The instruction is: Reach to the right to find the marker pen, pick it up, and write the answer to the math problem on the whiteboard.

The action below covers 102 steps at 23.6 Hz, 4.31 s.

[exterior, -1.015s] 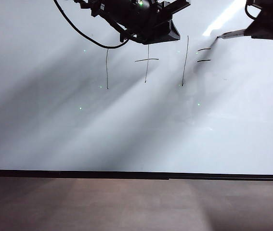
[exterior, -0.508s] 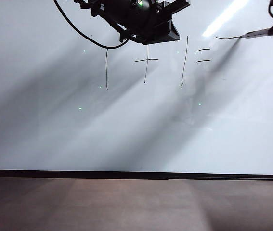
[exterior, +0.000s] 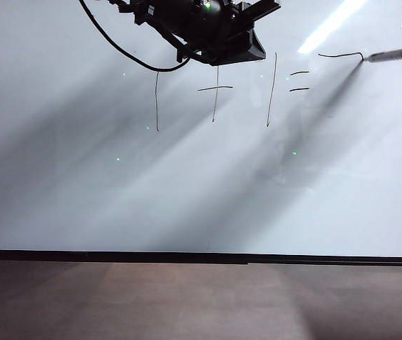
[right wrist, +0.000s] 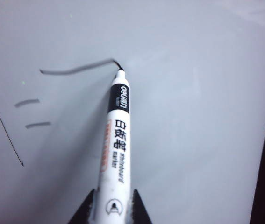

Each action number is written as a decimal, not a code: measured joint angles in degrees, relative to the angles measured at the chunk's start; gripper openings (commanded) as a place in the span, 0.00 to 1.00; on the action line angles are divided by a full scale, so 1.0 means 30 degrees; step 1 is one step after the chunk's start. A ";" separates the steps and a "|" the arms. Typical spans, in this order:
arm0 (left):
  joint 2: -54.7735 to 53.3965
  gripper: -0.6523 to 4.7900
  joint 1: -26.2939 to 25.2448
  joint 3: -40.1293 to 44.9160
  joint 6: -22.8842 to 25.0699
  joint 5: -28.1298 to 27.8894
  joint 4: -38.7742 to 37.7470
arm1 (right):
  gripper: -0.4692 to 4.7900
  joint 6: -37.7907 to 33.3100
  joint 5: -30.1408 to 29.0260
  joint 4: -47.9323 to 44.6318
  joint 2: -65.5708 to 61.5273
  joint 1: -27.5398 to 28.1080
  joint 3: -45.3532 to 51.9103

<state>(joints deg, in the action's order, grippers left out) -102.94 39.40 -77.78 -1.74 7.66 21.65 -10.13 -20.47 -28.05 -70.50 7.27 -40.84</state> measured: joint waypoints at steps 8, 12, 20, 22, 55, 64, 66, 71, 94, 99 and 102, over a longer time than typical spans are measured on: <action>0.0007 0.11 0.0000 0.0000 0.0000 0.0000 0.0000 | 0.07 0.0670 0.0160 0.1107 -0.0058 0.0000 0.0189; 0.0007 0.11 0.0000 0.0000 0.0000 0.0000 0.0000 | 0.07 0.0801 0.0262 0.1173 -0.0146 0.0000 0.0911; 0.0007 0.11 0.0000 0.0036 0.0000 -0.0007 0.0000 | 0.07 0.0918 -0.0262 0.0772 0.0284 -0.1996 0.1005; 0.0007 0.11 0.0000 0.0036 0.0000 0.0000 0.0000 | 0.07 0.1122 -0.0058 0.0663 0.0284 -0.2769 0.1005; 0.0000 0.11 0.0000 0.0022 0.0000 -0.0007 -0.0007 | 0.07 0.1129 -0.0153 -0.0182 -0.0954 -0.0656 0.0357; 0.0007 0.11 0.0000 0.0036 0.0000 0.0000 0.0000 | 0.07 0.1035 -0.1122 -0.0160 -0.0925 0.0933 0.0364; 0.0007 0.11 -0.0007 0.0036 0.0000 0.0000 -0.0007 | 0.07 0.0969 -0.1443 -0.0168 -0.0925 0.0940 0.0364; 0.0007 0.11 -0.0007 0.0036 0.0000 0.0000 0.0000 | 0.07 0.0874 -0.1341 -0.0364 0.0372 0.0459 0.1319; 0.0000 0.11 0.0000 0.0029 0.0000 0.0000 -0.0029 | 0.07 0.0102 -0.0721 -0.2390 -0.1246 -0.2149 0.0670; 0.0000 0.11 0.0000 0.0029 0.0000 0.0000 -0.0036 | 0.07 0.0066 -0.1035 -0.2266 -0.1246 -0.2142 0.0583; 0.0000 0.11 0.0000 0.0029 0.0000 0.0000 -0.0029 | 0.07 -0.0029 -0.1100 -0.2266 -0.1246 -0.2331 0.0583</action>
<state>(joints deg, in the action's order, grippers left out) -102.94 39.40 -77.69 -1.74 7.66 21.56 -10.22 -23.77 -34.85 -74.24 0.27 -39.09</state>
